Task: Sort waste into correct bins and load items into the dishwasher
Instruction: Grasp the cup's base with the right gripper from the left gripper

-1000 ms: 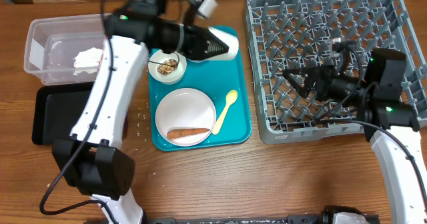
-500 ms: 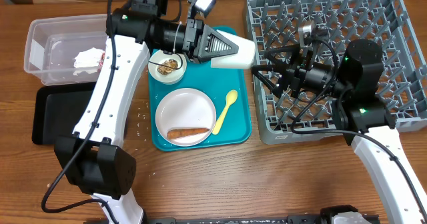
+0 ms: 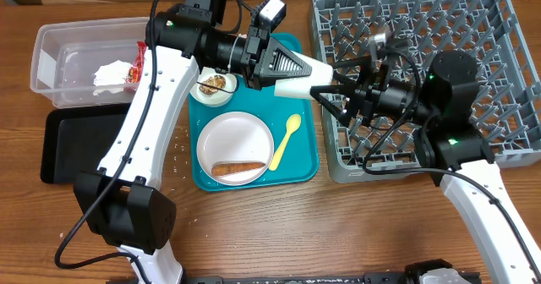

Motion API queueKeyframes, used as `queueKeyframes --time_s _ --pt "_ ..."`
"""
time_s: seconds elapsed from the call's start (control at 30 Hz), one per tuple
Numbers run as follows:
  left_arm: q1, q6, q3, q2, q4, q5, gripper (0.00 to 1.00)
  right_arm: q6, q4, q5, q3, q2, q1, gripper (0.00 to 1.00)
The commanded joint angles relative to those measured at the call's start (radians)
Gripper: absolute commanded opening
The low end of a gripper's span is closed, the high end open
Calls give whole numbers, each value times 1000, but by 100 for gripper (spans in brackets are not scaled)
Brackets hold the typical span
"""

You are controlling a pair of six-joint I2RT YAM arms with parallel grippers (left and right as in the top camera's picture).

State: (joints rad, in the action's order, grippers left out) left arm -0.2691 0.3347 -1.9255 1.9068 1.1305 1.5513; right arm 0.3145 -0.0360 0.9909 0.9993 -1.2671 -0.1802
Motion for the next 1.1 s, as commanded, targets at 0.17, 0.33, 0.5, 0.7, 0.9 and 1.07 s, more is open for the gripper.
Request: queueKeyframes --time_s 0.17,0.33,0.5,0.7,0.9,1.07 --pt "-13 24 -7 2 2 31 4 5 -20 10 21 -13 -21 64" --pt "-13 17 -7 2 2 31 4 5 -24 10 21 -13 -21 46" --pt "-13 17 -7 2 2 31 9 5 -24 10 21 -13 -21 42" --pt "-13 17 -7 2 2 31 15 5 -24 10 21 -13 -10 42" --pt "-13 18 -7 2 3 31 15 7 -42 87 21 -12 44 42" --pt "-11 18 -7 2 3 31 15 27 -42 134 21 -12 113 42"
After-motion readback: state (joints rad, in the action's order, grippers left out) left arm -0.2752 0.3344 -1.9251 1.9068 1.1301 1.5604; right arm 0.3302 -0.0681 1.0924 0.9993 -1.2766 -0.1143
